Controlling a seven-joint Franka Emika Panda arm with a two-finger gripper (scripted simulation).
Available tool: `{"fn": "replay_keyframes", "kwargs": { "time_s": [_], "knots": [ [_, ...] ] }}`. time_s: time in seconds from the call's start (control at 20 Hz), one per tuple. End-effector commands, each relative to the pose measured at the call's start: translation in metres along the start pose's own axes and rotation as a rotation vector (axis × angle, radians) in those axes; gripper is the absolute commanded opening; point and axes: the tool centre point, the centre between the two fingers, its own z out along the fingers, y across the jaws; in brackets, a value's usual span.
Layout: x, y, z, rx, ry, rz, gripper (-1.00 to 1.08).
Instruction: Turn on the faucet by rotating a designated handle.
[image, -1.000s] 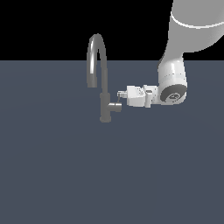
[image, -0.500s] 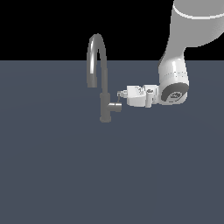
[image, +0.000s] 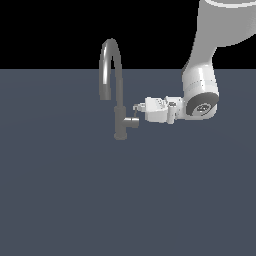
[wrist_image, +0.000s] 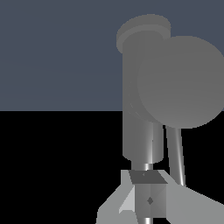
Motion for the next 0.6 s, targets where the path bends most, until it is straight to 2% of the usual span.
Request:
{"fn": "replay_keyframes", "kwargs": {
  "time_s": [0.0,0.55],
  "knots": [
    [0.0,0.006,0.0,-0.002,-0.001,0.001,-1.0],
    [0.0,0.033,0.0,-0.004,-0.002,0.001,-1.0]
  ]
}}
